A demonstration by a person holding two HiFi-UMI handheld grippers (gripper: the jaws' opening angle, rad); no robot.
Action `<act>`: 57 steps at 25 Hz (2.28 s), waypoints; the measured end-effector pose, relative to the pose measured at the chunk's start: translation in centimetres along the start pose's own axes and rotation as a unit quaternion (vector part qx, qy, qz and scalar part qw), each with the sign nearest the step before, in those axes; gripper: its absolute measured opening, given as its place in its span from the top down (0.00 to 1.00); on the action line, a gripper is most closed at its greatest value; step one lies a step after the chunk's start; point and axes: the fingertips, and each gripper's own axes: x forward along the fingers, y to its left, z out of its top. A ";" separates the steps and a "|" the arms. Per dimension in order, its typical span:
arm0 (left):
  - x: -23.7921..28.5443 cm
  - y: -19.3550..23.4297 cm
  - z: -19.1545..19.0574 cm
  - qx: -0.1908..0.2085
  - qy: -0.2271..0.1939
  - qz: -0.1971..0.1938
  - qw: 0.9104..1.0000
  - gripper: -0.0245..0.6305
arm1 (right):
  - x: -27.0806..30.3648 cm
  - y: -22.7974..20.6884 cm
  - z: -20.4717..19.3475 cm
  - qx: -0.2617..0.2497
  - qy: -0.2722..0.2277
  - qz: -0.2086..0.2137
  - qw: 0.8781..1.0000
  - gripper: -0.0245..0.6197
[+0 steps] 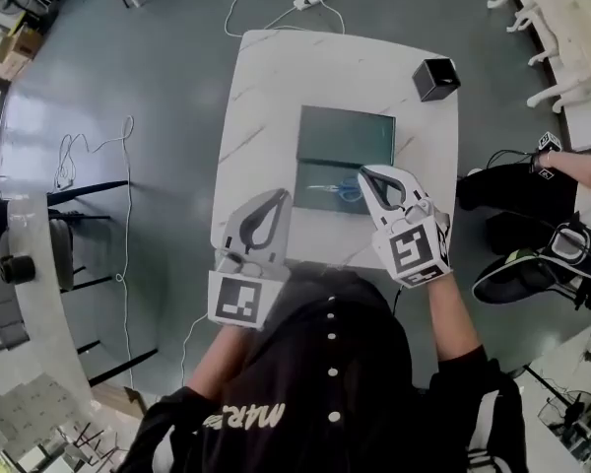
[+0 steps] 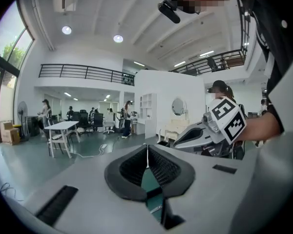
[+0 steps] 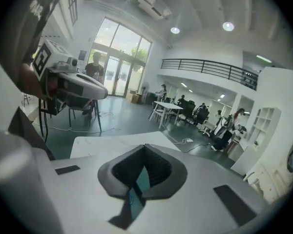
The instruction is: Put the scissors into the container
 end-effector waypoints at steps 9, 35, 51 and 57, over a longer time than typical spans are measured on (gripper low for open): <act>0.0 -0.6 5.4 0.030 -0.059 -0.029 0.997 0.91 | -7.5 -1.8 2.9 0.091 -0.062 -0.077 0.991 0.94; -1.7 1.0 6.9 0.045 -0.073 0.003 0.996 0.91 | -17.7 -7.2 2.9 0.191 -0.221 -0.280 0.915 0.94; -0.9 0.4 4.9 0.030 -0.072 0.011 0.997 0.92 | -17.6 -7.0 3.4 0.176 -0.216 -0.273 0.921 0.94; -0.9 0.4 5.0 0.030 -0.070 0.013 0.997 0.92 | -17.6 -6.9 3.7 0.172 -0.220 -0.265 0.923 0.94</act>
